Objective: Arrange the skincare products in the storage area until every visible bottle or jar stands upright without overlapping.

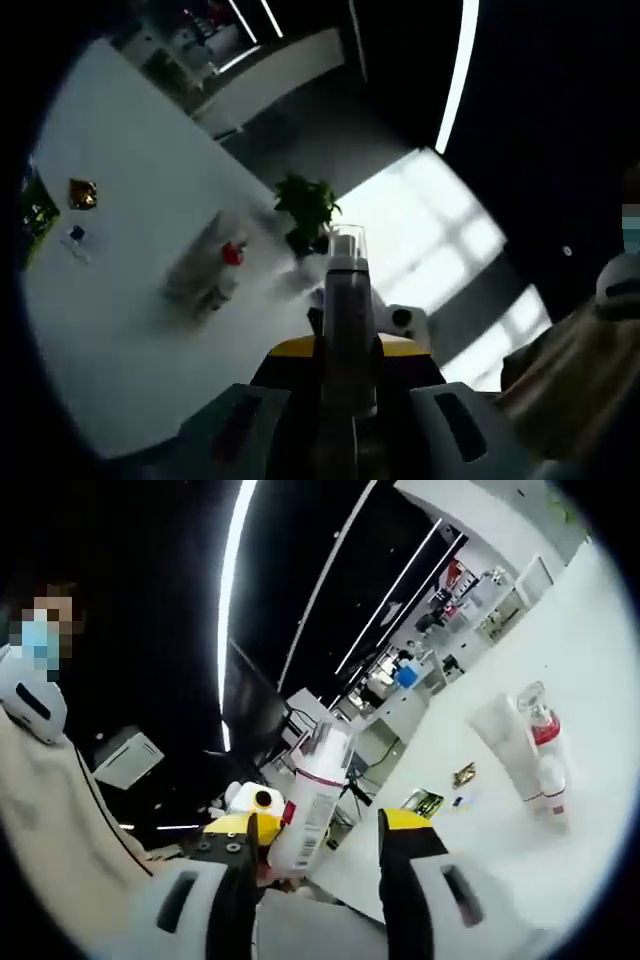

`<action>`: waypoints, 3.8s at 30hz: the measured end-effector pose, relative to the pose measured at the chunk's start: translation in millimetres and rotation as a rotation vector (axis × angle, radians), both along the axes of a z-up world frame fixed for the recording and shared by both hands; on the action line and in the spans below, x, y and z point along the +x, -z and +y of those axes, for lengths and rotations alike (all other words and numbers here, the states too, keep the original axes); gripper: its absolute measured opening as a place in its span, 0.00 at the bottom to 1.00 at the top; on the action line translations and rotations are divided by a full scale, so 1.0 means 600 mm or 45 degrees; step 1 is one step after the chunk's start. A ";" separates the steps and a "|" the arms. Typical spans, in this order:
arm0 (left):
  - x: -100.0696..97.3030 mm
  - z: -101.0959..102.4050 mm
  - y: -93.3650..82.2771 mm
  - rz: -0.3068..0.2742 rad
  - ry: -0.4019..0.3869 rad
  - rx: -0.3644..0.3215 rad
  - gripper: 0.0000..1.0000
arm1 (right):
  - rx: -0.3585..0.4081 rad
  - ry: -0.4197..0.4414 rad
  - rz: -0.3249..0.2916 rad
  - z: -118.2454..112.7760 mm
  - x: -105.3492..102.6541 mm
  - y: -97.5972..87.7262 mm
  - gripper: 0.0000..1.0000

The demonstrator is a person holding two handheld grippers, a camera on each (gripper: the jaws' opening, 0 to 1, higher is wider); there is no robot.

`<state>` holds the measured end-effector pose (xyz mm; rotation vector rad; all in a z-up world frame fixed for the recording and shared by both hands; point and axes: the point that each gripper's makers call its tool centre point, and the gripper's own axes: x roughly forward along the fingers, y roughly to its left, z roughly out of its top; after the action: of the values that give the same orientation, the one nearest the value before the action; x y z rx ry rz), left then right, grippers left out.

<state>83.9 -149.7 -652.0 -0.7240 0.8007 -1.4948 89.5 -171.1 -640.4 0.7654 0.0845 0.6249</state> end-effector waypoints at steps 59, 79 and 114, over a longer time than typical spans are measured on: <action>-0.003 -0.010 -0.013 -0.639 0.392 0.343 0.34 | -0.408 -0.324 -0.062 0.031 -0.013 0.039 0.20; -0.032 -0.019 -0.004 -0.878 0.601 0.376 0.19 | -0.606 -0.448 -0.135 0.063 -0.026 0.044 0.20; -0.028 -0.059 0.078 -1.167 0.797 0.572 0.15 | -0.964 -0.399 -0.031 0.012 -0.014 0.133 0.21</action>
<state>67.2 -185.2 -698.9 0.5982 0.6074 -1.8512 80.8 -164.1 -719.9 0.0071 0.3998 0.8254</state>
